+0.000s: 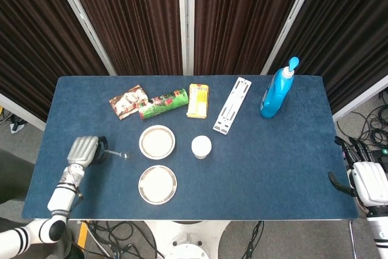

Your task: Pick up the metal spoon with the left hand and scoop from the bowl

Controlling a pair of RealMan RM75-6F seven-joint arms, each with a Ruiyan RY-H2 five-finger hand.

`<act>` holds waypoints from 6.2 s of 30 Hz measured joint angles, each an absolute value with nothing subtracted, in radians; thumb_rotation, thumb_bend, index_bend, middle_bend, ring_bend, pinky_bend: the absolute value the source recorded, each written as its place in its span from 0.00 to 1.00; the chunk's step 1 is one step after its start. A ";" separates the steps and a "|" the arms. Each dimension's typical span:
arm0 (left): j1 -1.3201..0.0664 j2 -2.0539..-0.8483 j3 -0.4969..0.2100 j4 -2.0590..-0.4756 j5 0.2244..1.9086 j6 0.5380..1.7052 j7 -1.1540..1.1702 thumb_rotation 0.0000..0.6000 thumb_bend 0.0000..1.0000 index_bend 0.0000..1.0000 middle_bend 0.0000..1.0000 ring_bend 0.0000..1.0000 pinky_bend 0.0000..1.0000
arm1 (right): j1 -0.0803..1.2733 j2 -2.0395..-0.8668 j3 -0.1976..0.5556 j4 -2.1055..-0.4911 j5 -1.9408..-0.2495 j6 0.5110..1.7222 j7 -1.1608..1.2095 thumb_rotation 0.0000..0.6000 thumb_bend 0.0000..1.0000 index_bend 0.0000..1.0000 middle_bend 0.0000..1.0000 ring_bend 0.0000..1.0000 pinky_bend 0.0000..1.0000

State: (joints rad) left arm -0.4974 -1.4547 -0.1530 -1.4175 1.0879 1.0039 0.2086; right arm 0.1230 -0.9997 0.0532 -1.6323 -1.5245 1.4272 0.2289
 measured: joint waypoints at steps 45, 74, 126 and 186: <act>-0.887 -1.754 -0.149 -1.311 0.774 1.163 1.133 1.00 0.47 0.65 0.92 0.88 1.00 | 0.103 -0.982 0.053 -1.630 -1.514 1.438 0.240 1.00 0.27 0.00 0.16 0.00 0.00; -0.786 -1.611 -0.255 -1.428 0.630 0.950 0.673 1.00 0.48 0.65 0.92 0.88 1.00 | 0.103 -0.972 0.057 -1.660 -1.518 1.439 0.215 1.00 0.27 0.00 0.16 0.00 0.00; -1.219 -1.685 -0.264 -1.535 0.399 1.101 0.917 1.00 0.48 0.65 0.92 0.88 1.00 | 0.100 -0.964 0.063 -1.621 -1.497 1.429 0.253 1.00 0.27 0.00 0.16 0.00 0.00; -0.881 -1.463 -0.131 -1.676 0.956 1.035 0.508 1.00 0.48 0.64 0.91 0.88 1.00 | 0.092 -0.961 0.062 -1.660 -1.515 1.442 0.226 1.00 0.27 0.00 0.16 0.00 0.00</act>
State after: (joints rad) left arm -0.8814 -1.4631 -0.1311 -1.6764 0.9561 1.0349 0.5077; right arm 0.0923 -0.9607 0.0615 -1.6600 -1.5149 1.4422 0.2259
